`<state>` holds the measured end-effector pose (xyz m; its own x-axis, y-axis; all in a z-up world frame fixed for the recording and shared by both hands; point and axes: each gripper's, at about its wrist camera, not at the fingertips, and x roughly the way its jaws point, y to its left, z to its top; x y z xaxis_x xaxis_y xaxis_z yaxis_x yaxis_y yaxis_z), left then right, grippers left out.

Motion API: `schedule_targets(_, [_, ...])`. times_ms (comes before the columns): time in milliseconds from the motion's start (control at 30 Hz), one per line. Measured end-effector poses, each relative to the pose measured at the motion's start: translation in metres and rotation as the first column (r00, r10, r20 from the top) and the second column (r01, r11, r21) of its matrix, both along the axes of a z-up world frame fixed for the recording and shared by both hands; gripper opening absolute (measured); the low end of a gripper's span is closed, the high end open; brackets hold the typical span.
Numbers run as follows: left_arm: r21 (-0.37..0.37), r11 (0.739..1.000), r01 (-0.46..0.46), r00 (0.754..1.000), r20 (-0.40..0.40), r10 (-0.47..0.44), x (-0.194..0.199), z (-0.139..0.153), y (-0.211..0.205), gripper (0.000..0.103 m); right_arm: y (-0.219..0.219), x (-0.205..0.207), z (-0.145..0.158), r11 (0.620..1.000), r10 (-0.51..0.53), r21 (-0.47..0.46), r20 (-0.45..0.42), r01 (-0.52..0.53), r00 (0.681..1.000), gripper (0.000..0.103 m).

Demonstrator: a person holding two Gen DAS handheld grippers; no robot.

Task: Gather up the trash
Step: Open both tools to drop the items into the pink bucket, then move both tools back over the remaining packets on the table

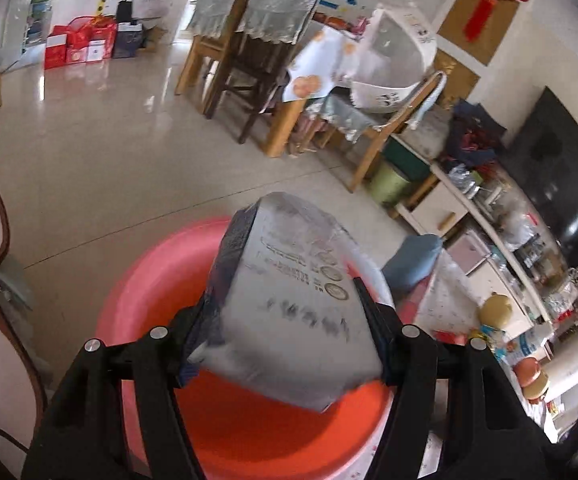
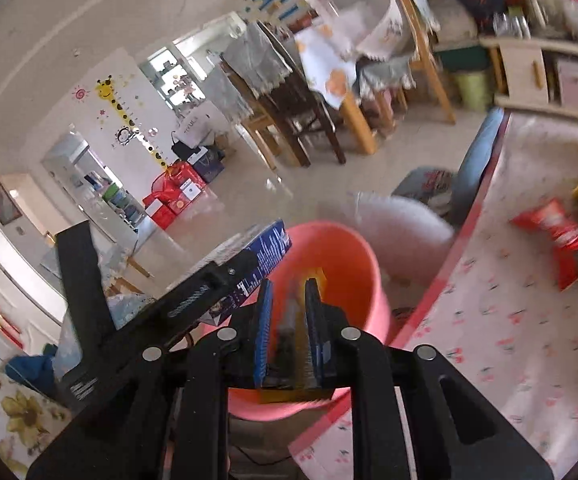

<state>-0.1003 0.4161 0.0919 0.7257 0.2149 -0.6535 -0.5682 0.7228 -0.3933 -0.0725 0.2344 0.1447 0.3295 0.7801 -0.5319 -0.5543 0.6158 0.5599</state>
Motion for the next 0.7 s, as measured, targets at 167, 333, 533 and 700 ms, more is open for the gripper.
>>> schedule_targets(167, [0.048, 0.998, -0.031, 1.000, 0.005, 0.031, 0.002, 0.002, 0.000, 0.083, -0.016, 0.000, -0.012, 0.999, -0.044, 0.025, -0.016, 0.044, 0.999, 0.066])
schedule_targets(333, [0.089, 0.996, -0.027, 0.990, 0.139, 0.015, -0.006, 0.014, -0.013, 0.092, -0.056, -0.014, -0.009, 0.990, -0.128, -0.056, 0.064, 0.132, 0.990, 0.082])
schedule_targets(533, [0.194, 0.978, 0.074, 0.970, 0.214, -0.116, 0.001, 0.027, -0.050, 0.093, -0.098, -0.037, -0.016, 0.967, -0.175, -0.157, 0.155, 0.199, 0.972, 0.089])
schedule_targets(700, [0.241, 0.957, 0.159, 0.957, 0.201, -0.210, 0.006, 0.031, -0.075, 0.093, -0.129, -0.055, -0.026, 0.947, -0.204, -0.211, 0.187, 0.242, 0.961, 0.090])
